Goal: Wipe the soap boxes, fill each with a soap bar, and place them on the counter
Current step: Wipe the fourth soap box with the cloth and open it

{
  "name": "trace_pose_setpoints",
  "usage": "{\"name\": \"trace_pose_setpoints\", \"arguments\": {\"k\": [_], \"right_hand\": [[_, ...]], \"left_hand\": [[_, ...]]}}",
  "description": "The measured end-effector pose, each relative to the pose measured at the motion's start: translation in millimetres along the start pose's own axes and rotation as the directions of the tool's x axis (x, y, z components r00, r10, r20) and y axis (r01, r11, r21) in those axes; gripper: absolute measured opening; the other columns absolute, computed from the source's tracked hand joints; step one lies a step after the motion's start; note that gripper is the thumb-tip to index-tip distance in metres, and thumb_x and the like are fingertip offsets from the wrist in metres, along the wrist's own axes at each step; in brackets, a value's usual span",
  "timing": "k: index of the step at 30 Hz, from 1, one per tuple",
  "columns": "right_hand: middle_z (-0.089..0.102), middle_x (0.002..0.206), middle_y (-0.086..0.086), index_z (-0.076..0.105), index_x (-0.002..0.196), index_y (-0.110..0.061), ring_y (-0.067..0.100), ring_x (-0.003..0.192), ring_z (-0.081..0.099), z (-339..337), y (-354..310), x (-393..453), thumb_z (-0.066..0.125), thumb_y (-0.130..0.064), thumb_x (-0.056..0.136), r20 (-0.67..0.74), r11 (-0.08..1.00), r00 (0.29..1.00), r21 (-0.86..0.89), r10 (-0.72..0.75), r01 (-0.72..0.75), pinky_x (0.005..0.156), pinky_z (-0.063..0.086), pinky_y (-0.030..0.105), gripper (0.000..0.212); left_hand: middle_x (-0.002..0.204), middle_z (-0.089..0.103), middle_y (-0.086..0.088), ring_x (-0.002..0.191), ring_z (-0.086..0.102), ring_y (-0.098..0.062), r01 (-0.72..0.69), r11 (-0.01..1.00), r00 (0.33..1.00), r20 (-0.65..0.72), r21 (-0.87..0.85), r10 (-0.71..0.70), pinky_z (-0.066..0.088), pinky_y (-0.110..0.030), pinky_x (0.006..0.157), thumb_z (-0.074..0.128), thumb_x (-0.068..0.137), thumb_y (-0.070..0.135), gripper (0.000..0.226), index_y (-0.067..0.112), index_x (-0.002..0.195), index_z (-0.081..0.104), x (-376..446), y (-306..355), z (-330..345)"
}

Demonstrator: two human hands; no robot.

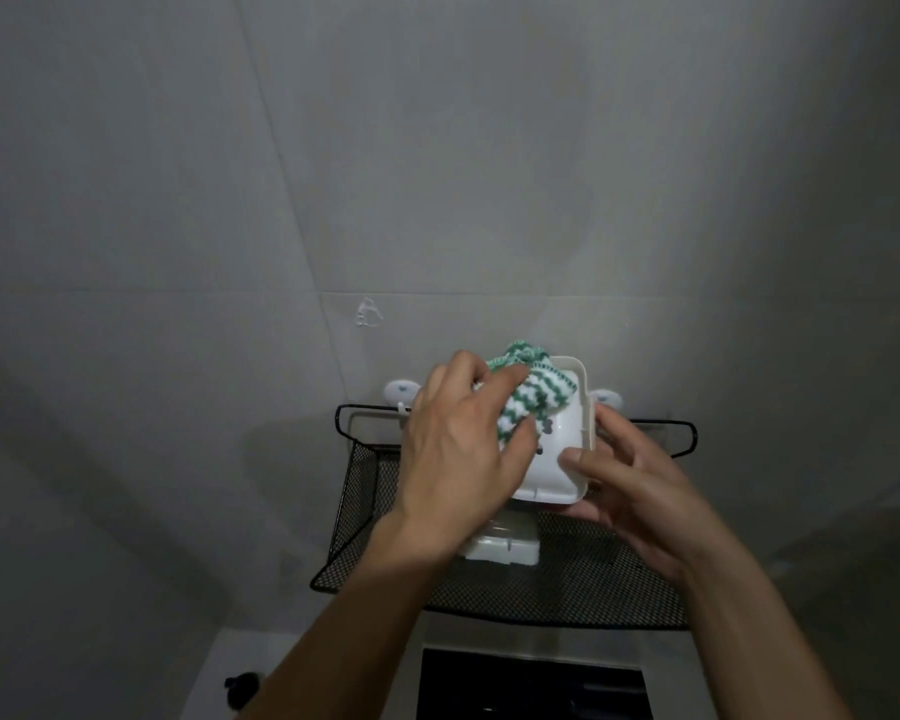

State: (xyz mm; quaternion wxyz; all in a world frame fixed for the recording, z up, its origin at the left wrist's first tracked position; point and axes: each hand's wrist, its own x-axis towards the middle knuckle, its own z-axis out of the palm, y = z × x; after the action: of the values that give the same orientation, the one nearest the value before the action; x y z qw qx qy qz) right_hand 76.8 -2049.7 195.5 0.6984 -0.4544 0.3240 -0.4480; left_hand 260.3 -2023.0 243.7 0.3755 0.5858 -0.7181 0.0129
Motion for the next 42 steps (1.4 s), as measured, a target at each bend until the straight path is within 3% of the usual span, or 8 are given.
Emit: {"name": "trace_pose_setpoints", "arguments": {"k": [7, 11, 15, 22, 26, 31, 38, 42], "right_hand": [[0.065, 0.133, 0.011, 0.051, 0.142, -0.02, 0.032, 0.118, 0.066, -2, -6, 0, 0.065, -0.011, 0.088, 0.086, 1.0, 0.996, -0.014, -0.014, 0.015, 0.08, 0.06, 0.045, 0.057], [0.064, 0.133, 0.015, 0.051, 0.143, -0.018, 0.035, 0.119, 0.064, -2, -10, 2, 0.065, -0.012, 0.091, 0.135, 0.997, 0.991, -0.073, -0.005, 0.015, 0.085, 0.059, 0.053, 0.054], [0.063, 0.136, 0.013, 0.048, 0.145, -0.018, 0.037, 0.12, 0.064, -5, -13, 3, 0.064, -0.013, 0.091, 0.169, 0.995, 0.986, -0.103, 0.007, 0.011, 0.084, 0.058, 0.057, 0.057], [0.063, 0.136, 0.013, 0.05, 0.143, -0.023, 0.036, 0.117, 0.066, -11, -26, 11, 0.066, -0.012, 0.09, 0.168, 0.993, 0.986, -0.119, -0.007, 0.027, 0.079, 0.062, 0.046, 0.057], [0.062, 0.136, 0.014, 0.052, 0.143, -0.024, 0.037, 0.12, 0.064, -10, -28, 12, 0.068, -0.016, 0.09, 0.217, 0.996, 0.976, -0.093, 0.021, 0.0, 0.081, 0.06, 0.053, 0.056], [0.063, 0.136, 0.013, 0.054, 0.141, -0.022, 0.037, 0.119, 0.064, -3, -30, 13, 0.069, -0.02, 0.088, 0.239, 0.995, 0.969, -0.094, 0.057, -0.035, 0.076, 0.062, 0.048, 0.056], [0.065, 0.132, 0.015, 0.054, 0.141, -0.017, 0.034, 0.115, 0.067, 0, -31, 16, 0.07, -0.021, 0.086, 0.227, 0.995, 0.971, -0.082, 0.068, -0.051, 0.075, 0.062, 0.045, 0.057], [0.065, 0.13, 0.019, 0.06, 0.136, -0.017, 0.038, 0.115, 0.066, 2, -33, 15, 0.068, -0.025, 0.087, 0.214, 0.995, 0.973, -0.068, 0.086, -0.073, 0.076, 0.062, 0.048, 0.05]], "left_hand": [[0.107, 0.048, -0.002, 0.103, 0.049, -0.023, 0.0, 0.999, 0.994, 0.109, -0.043, 0.005, 0.046, -0.043, 0.087, 0.055, 0.084, 0.023, 0.05, 0.026, 0.134, 0.059, 1, 6, -2], [0.116, 0.049, -0.004, 0.106, 0.044, -0.024, -0.103, 0.991, 0.986, 0.143, 0.09, 0.09, 0.036, -0.039, 0.088, 0.056, 0.083, 0.012, 0.056, 0.035, 0.134, 0.058, 9, 12, -4], [0.118, 0.048, -0.002, 0.107, 0.04, -0.023, -0.154, 0.968, 0.978, 0.168, 0.196, 0.122, 0.021, -0.034, 0.081, 0.058, 0.092, 0.019, 0.045, 0.042, 0.131, 0.058, 21, 4, -11], [0.115, 0.047, 0.005, 0.106, 0.04, -0.018, -0.343, 0.93, 0.907, 0.307, 0.135, 0.289, 0.033, -0.04, 0.087, 0.062, 0.095, 0.031, 0.032, 0.047, 0.122, 0.063, 22, 0, -15], [0.112, 0.05, 0.002, 0.103, 0.044, -0.02, -0.309, 0.944, 0.933, 0.228, 0.118, 0.277, 0.033, -0.042, 0.087, 0.06, 0.095, 0.031, 0.028, 0.045, 0.119, 0.066, 23, -2, -19], [0.11, 0.051, -0.001, 0.104, 0.046, -0.024, -0.188, 0.963, 0.979, 0.117, 0.196, 0.167, 0.028, -0.039, 0.088, 0.061, 0.091, 0.018, 0.041, 0.039, 0.126, 0.064, 33, -6, -24], [0.103, 0.048, -0.002, 0.098, 0.044, -0.024, -0.209, 0.968, 0.965, 0.188, 0.14, 0.181, 0.033, -0.039, 0.083, 0.05, 0.085, 0.018, 0.046, 0.035, 0.125, 0.066, 27, -1, -22], [0.098, 0.048, -0.001, 0.093, 0.042, -0.022, -0.266, 0.954, 0.953, 0.185, 0.141, 0.239, 0.029, -0.036, 0.077, 0.056, 0.088, 0.013, 0.043, 0.035, 0.122, 0.068, 22, 2, -19]]}}
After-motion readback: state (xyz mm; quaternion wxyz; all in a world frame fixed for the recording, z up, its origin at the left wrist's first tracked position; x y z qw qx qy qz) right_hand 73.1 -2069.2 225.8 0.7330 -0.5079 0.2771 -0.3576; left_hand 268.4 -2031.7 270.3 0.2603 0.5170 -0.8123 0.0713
